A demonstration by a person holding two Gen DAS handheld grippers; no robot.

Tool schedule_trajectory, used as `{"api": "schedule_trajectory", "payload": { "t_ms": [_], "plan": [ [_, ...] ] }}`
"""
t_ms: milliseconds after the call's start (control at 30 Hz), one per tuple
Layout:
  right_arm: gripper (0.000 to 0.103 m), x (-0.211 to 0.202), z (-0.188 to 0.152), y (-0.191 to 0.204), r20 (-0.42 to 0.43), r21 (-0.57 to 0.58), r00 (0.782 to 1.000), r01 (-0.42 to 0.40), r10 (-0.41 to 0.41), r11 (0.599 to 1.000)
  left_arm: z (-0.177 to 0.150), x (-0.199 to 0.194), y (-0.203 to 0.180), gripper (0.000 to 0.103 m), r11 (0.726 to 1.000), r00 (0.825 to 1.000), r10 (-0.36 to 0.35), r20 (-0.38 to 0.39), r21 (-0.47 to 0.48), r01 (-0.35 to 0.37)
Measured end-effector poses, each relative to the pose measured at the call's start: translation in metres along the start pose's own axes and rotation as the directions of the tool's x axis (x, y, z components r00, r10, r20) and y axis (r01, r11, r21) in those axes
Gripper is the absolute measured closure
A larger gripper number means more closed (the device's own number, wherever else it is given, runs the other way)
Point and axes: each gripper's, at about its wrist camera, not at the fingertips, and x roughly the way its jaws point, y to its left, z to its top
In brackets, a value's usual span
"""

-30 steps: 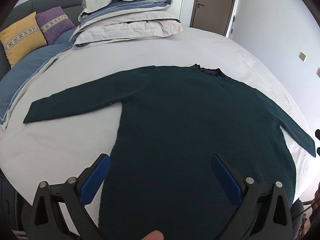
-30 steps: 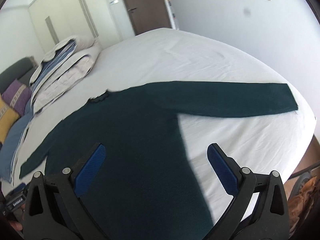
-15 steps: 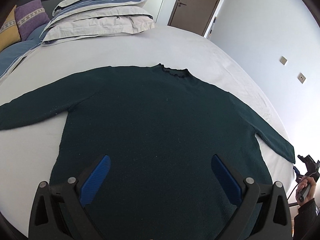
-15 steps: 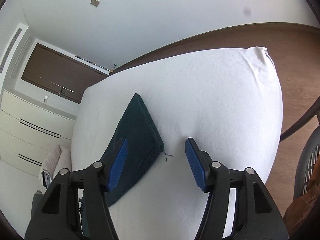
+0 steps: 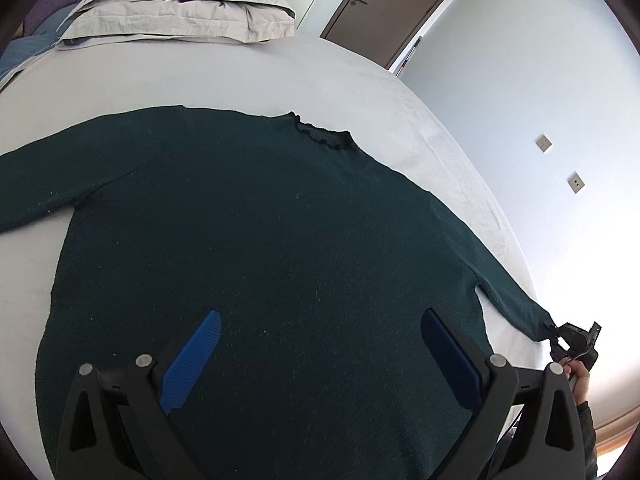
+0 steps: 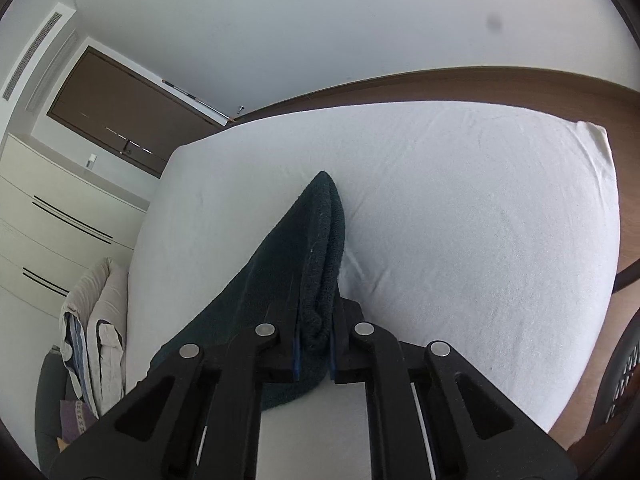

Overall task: Fold small clothes
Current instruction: 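Grasp the sweater's sleeve cuff with the right gripper, then carry the sleeve across the sweater body with the right gripper while the left gripper pins the body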

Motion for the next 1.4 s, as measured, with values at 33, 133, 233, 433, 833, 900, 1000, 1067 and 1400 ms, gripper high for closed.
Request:
{"api": "schedule_trajectory", "payload": {
  "t_ms": [33,133,233,433,833,900,1000,1067,1400],
  "plan": [
    [0.096,-0.001,0.001,0.020,0.007,-0.053,1.000,0.006,-0.006,0.999,0.003,0.000,0.003,0.003,1.000,1.000,-0.013,0.001,-0.009,0.013],
    [0.096,-0.007,-0.006,0.090,0.005,-0.212,1.000,-0.019,0.020,0.977,0.013,0.001,0.009,0.007,0.999,0.999,-0.043,0.005,-0.026,0.043],
    [0.096,-0.013,-0.039,0.183,-0.048,-0.415,0.996,-0.088,0.075,0.906,0.024,0.002,0.015,0.008,0.995,0.996,-0.084,0.016,-0.055,0.085],
    [0.096,0.007,-0.172,0.334,-0.252,-0.663,0.957,-0.280,0.145,0.694,0.039,0.009,0.034,0.010,0.979,0.987,-0.157,0.016,-0.129,0.158],
    [0.081,0.045,-0.414,0.330,-0.471,-0.716,0.882,-0.374,-0.013,0.590,0.049,0.070,0.040,0.011,0.906,0.932,-0.349,-0.103,-0.290,0.307],
    [0.059,0.047,-0.413,0.326,-0.488,-0.686,0.872,-0.397,0.019,0.610,0.051,0.081,0.029,0.011,0.903,0.923,-0.365,-0.126,-0.289,0.318],
    [0.045,0.041,-0.393,0.311,-0.505,-0.652,0.861,-0.427,0.061,0.627,0.052,0.098,0.014,0.011,0.903,0.915,-0.372,-0.157,-0.288,0.318],
    [0.045,0.039,-0.378,0.305,-0.518,-0.626,0.852,-0.437,0.075,0.646,0.053,0.109,0.005,0.013,0.904,0.909,-0.376,-0.180,-0.284,0.318],
    [0.045,-0.005,-0.287,0.227,-0.485,-0.400,0.845,-0.443,0.225,0.802,0.063,0.142,-0.021,0.094,0.964,0.940,-0.232,-0.250,-0.188,0.188]
  ]
}}
